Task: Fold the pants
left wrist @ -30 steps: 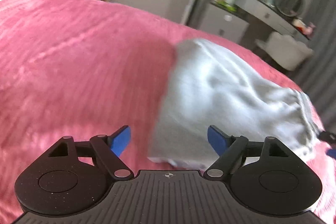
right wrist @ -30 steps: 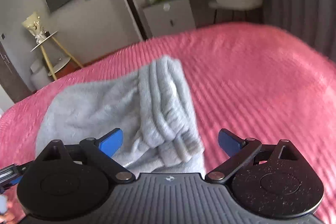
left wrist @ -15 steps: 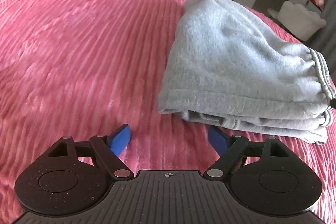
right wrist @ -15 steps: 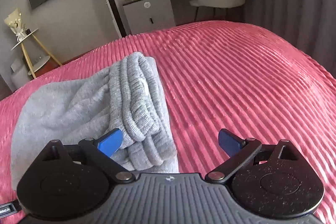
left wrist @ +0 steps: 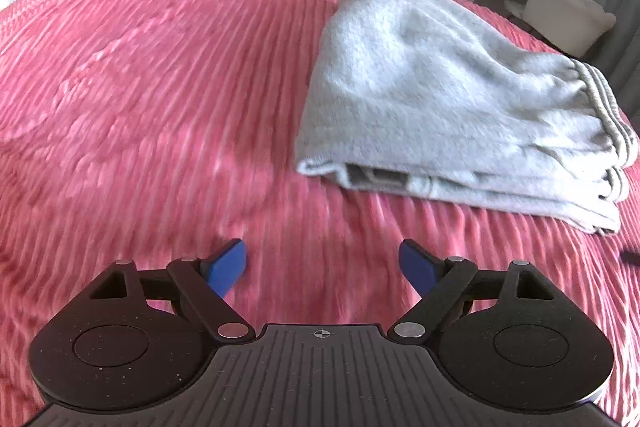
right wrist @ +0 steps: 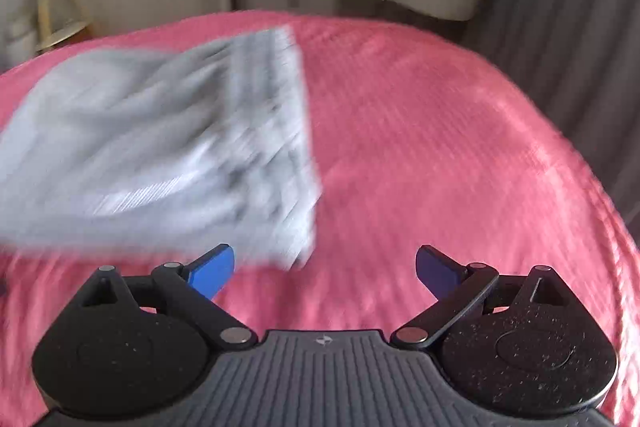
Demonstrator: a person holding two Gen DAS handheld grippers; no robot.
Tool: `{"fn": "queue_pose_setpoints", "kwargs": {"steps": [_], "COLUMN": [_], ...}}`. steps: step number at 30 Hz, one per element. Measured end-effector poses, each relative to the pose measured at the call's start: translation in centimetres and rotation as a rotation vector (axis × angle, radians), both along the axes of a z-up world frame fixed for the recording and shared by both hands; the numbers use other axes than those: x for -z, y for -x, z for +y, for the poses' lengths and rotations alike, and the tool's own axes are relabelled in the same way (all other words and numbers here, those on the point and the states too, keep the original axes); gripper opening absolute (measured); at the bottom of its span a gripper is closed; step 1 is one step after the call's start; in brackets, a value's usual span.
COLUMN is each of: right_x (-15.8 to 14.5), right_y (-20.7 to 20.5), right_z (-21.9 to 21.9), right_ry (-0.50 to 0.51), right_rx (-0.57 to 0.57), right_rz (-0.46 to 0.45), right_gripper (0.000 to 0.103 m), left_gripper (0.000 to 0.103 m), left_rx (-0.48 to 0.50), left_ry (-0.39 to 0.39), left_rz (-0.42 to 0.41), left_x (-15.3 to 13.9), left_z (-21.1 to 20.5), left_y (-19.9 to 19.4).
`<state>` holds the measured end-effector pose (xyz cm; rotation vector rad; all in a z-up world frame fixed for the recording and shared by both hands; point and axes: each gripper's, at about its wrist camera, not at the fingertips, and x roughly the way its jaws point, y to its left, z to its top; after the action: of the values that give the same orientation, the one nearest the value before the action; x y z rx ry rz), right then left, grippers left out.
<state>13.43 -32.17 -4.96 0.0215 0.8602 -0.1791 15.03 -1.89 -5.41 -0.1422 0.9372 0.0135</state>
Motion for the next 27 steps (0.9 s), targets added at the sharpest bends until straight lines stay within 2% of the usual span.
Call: {"fn": "queue_pose_setpoints", "kwargs": {"steps": [3,4,7,9,11,12,15,17,20,27], "right_x": [0.6,0.6,-0.1,-1.4,-1.9,-1.8,-0.9,-0.3,-0.2,-2.9], "right_y": [4.1,5.3,7.6,8.2,8.0,8.3,10.0,10.2,10.4,10.4], "right_z": [1.3,1.4,1.9,2.4,2.7,2.8,3.4,4.1,4.9,5.7], "right_ry": [-0.042,-0.057,-0.072,-0.008,0.012,-0.014,-0.088,-0.102,-0.083,-0.126], "right_rx": [-0.055,-0.064,-0.046,0.006,0.022,0.004,-0.003,-0.018,-0.017,0.015], "right_rz": [0.040,0.046,0.056,0.043,0.117,0.156,0.193,0.242,0.262,0.325], "right_gripper": [0.098,0.098,0.098,0.098,0.098,0.098,0.098,0.098,0.098,0.098], "left_gripper": [0.091,0.095,0.097,0.097,0.097,0.098,0.100,0.100,0.100,0.100], "left_rx": [0.019,0.031,0.084,0.131,0.168,0.178,0.190,0.196,0.179,0.202], "left_ry": [0.006,-0.002,-0.035,-0.054,-0.071,-0.081,-0.103,-0.114,-0.132,-0.213], "left_rz": [0.018,0.027,0.059,0.090,0.107,0.109,0.100,0.074,0.028,0.131], "left_x": [-0.5,-0.6,-0.9,-1.0,-1.2,-1.3,-1.8,-2.1,-3.2,-6.5], "left_z": [-0.7,-1.1,-2.5,-3.4,-4.1,-4.3,-4.5,-4.5,-4.7,-5.1], "left_y": [1.2,1.7,3.8,5.2,6.8,7.7,9.4,10.2,11.1,10.8]}}
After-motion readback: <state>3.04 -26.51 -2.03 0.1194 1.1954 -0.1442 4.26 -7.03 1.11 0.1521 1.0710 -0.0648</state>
